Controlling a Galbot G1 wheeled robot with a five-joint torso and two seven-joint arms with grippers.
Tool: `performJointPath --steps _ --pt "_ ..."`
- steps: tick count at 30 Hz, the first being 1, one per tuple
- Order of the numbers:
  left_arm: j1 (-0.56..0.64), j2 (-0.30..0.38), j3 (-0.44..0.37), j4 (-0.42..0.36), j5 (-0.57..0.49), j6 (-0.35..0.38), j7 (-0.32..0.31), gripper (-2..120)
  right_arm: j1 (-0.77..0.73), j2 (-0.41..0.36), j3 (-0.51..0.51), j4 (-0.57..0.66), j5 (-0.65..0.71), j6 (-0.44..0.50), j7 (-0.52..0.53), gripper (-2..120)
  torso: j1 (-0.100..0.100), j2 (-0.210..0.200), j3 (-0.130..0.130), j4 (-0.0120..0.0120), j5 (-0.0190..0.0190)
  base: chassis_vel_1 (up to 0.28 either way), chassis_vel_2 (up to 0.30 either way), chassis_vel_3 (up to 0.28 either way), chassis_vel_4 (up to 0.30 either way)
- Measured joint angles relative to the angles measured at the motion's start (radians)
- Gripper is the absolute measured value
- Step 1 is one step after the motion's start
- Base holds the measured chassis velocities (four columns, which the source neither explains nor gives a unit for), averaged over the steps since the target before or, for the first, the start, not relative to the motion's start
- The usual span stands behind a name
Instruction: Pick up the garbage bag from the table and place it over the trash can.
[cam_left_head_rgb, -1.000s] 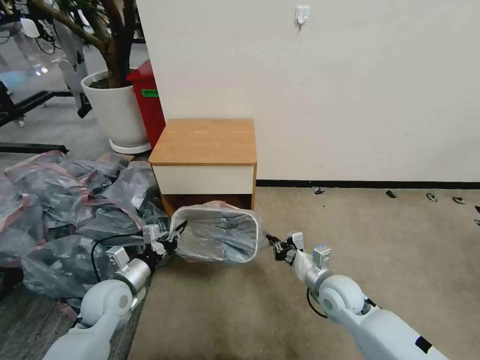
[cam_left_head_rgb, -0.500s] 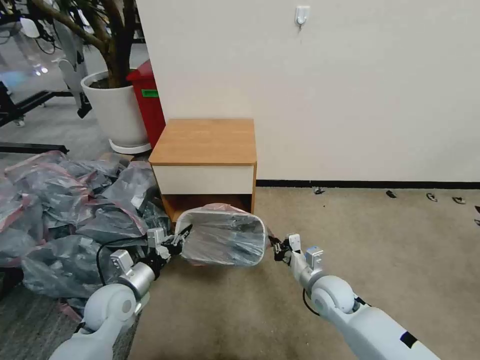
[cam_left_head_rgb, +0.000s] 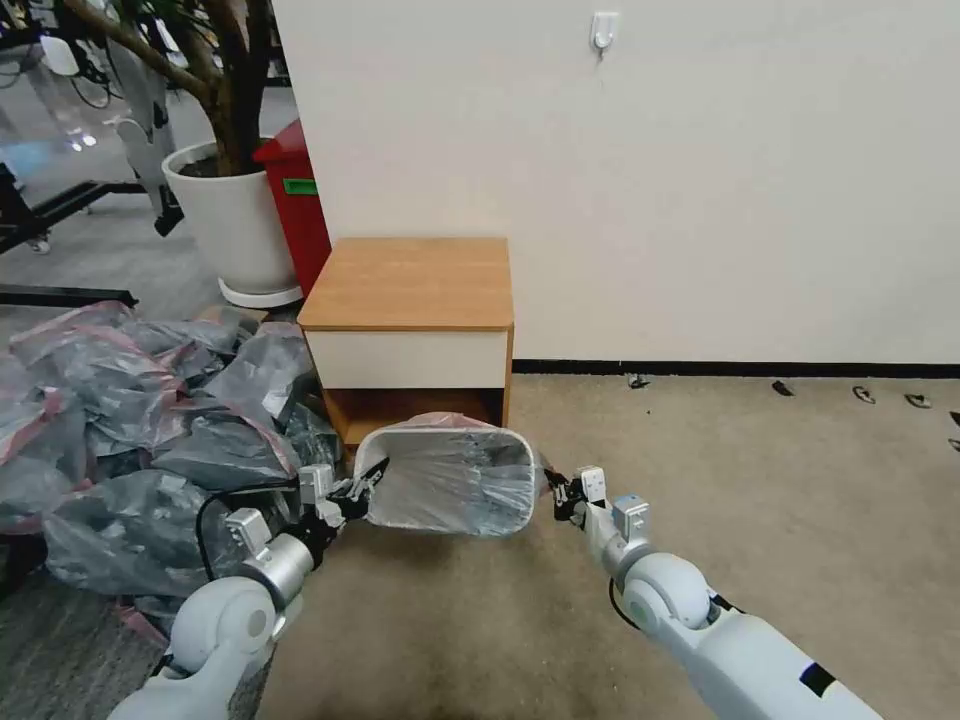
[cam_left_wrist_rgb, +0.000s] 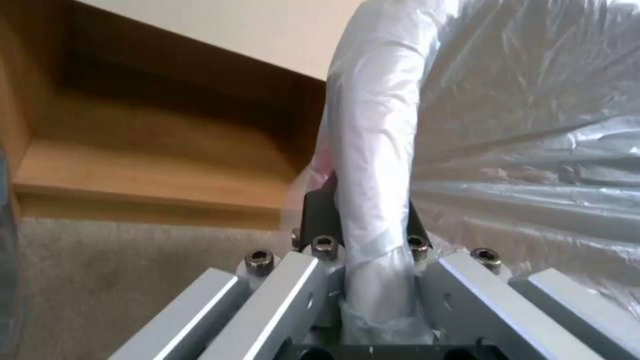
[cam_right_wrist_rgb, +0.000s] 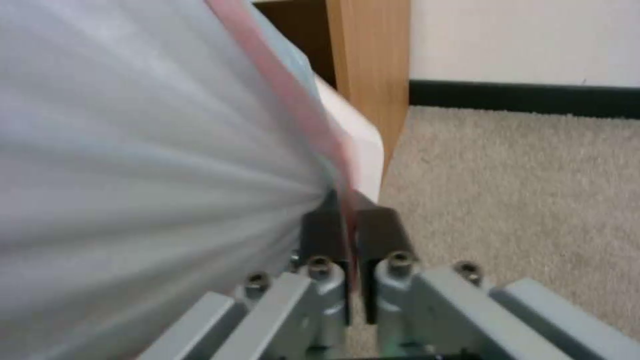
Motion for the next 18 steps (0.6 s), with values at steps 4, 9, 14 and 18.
performJointPath --steps 4,9,14,18 --pt "-0.006 0.003 -0.001 0.012 0.011 0.000 -0.001 2 -0.013 -0.017 0.003 0.034 0.000 0.003 0.004 19 0.000 0.000 0.000 0.0000 0.0002 0.000 0.000 0.000 0.000" --pt "-0.016 0.001 -0.011 0.028 0.013 -0.007 -0.008 2 -0.037 -0.061 0.016 0.090 0.002 0.004 0.019 39 0.000 0.000 0.000 0.0000 0.0001 0.000 0.000 0.000 0.000" --pt "-0.019 -0.003 -0.012 0.033 0.015 -0.010 -0.018 2 -0.054 -0.083 0.029 0.131 0.005 0.003 0.026 51 0.000 0.000 0.000 0.0000 0.0001 0.000 0.000 0.000 0.000" --pt "-0.025 -0.017 -0.012 0.035 0.019 -0.013 -0.032 2 -0.091 -0.106 0.054 0.185 0.006 0.001 0.032 70 0.000 0.000 0.000 0.0000 0.0000 0.000 0.000 0.000 0.000"
